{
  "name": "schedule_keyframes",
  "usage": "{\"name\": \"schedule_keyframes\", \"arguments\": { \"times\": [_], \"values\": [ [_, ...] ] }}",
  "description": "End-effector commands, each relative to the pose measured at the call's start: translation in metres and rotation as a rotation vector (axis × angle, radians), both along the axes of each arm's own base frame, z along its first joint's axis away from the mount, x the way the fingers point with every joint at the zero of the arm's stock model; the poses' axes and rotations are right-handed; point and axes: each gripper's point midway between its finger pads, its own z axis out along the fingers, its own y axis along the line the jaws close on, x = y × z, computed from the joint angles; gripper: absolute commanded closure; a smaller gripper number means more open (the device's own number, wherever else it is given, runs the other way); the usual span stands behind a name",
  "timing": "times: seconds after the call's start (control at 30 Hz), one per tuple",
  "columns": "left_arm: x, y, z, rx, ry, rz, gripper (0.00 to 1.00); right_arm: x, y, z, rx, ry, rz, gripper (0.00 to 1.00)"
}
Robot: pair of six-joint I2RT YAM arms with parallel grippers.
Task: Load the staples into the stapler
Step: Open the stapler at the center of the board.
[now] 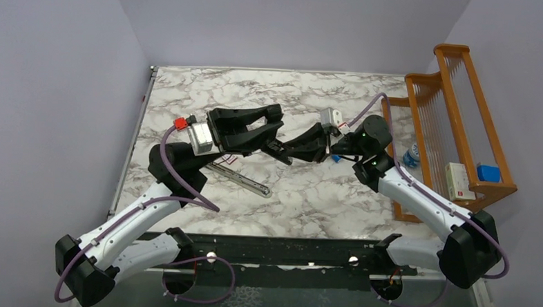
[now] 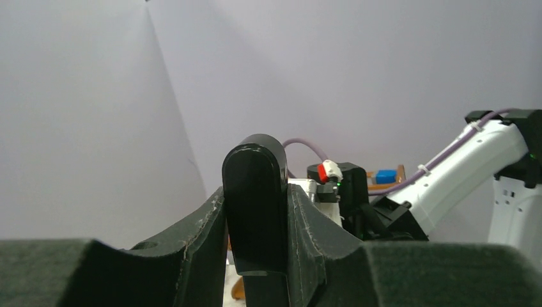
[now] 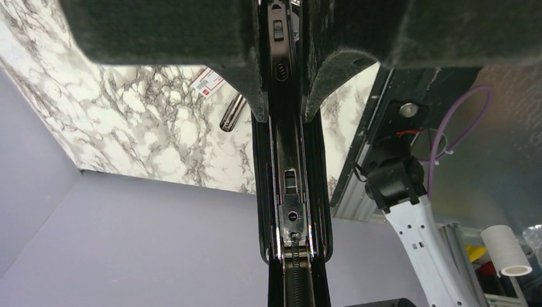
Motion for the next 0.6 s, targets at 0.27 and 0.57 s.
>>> {"name": "schedule_keyframes", "arguments": {
  "times": [0.27, 0.57],
  "values": [
    [-0.013, 0.055, 0.047, -0.207, -0.145, 0.209, 0.69, 0.007, -0.018, 0.052, 0.062, 0.028, -0.146, 0.99],
    [-0.005, 0.081, 0.050, -0.281, -0.102, 0.323, 0.51, 0.007, -0.023, 0.069, 0.091, 0.043, -0.186, 0.99]
  ]
}}
